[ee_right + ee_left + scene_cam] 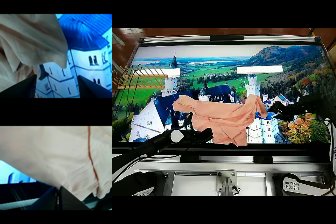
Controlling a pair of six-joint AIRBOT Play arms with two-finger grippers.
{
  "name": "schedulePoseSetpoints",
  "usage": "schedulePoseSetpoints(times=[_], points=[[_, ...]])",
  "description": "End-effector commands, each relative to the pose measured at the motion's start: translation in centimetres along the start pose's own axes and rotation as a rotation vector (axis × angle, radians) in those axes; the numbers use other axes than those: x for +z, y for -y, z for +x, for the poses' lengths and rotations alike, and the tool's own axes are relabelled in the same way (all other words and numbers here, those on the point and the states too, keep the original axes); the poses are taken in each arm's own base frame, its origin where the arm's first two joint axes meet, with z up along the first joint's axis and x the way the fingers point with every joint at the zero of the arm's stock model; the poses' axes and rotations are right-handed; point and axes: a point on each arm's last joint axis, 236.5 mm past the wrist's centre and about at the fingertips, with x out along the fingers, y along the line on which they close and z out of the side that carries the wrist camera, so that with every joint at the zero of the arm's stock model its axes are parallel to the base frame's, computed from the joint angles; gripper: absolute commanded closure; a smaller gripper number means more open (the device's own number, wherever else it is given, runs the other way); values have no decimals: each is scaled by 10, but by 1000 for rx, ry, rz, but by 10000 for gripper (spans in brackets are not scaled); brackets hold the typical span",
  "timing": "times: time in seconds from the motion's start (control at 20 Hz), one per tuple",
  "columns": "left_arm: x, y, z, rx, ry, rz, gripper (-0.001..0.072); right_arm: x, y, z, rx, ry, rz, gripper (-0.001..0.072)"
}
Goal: Fold the shirts.
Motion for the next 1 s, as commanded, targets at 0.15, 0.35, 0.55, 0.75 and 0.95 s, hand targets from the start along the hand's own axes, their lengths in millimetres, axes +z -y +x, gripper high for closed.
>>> schedulePoseSetpoints(times=[0.15, 0.35, 0.55, 0.75, 0.95], points=[[6, 14, -14, -37, 40, 58, 673, 8, -7, 39, -20, 14, 6, 85], [20, 29, -29, -88, 107, 94, 673, 17, -15, 44, -1, 56, 32, 439], [47, 39, -59, -136, 197, 152, 673, 28, -31, 31, 38, 105, 14, 646], [94, 91, -148, -239, 401, 415, 676, 60, -101, -59, 93, 319, -272, 646], [134, 201, -391, -413, 948, 689, 675, 72, -227, -271, 156, 877, -586, 647]])
